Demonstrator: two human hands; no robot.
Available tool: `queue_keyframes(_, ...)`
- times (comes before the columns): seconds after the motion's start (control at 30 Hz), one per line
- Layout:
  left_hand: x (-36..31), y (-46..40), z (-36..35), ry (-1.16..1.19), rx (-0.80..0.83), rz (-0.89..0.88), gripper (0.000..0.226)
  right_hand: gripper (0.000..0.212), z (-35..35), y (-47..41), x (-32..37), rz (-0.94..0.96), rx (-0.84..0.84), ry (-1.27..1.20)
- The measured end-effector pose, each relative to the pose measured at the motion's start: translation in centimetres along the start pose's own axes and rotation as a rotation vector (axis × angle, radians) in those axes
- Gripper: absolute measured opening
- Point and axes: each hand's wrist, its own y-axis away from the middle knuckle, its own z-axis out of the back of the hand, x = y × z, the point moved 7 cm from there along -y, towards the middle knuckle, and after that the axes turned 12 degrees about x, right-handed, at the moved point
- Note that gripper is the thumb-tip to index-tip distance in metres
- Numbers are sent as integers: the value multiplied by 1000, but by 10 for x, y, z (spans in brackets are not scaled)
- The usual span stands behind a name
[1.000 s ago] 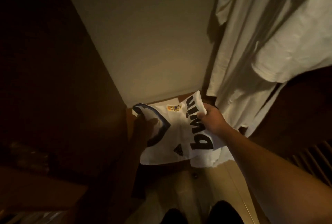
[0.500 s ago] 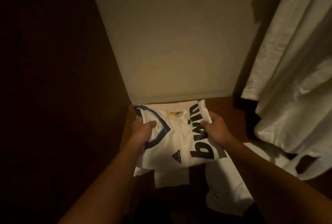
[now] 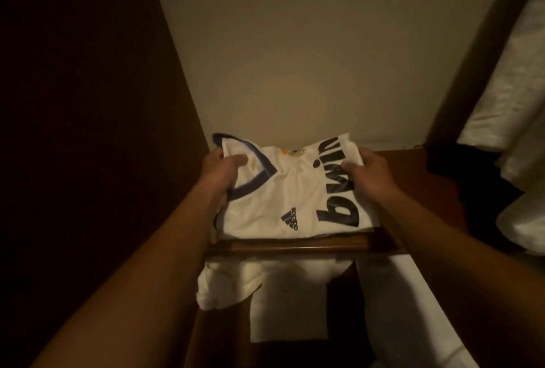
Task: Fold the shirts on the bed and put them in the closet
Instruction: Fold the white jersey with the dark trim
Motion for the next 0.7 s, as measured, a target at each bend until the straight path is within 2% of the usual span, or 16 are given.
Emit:
queue_keyframes(0.1,-4,-28,8,-50,-19,-2,20,39,-1,-24,3,-19,-11,-11)
queue_keyframes(0.17,9,-37,12,-181,-23,71,25,46,-3,-27,-8,-103,-2,-14)
queue_keyframes(0.23,27,-33,14,-495,-60,148,46,48,-12,-21,-28,-202,75,23)
queue_keyframes(0.27,33,-26,12,-674,-98,133,58,48,-17,-17,-40,-242,104,42)
queue_keyframes(0.33,42,-11,-5,-916,-122,-8,60,49,-20,-10,-55,-273,92,110)
queue_keyframes(0.4,49,3,-32,-1048,-7,-172,53,45,-17,-9,-60,-232,4,264)
queue_keyframes(0.47,64,10,-50,-1230,143,-261,50,38,-17,-10,-61,-200,-33,426)
queue_keyframes(0.57,88,11,-51,-1422,262,-225,54,37,-20,-8,-65,-252,-43,596)
queue_keyframes(0.7,108,9,-47,-1464,342,-169,63,40,-23,-8,-79,-380,-40,511)
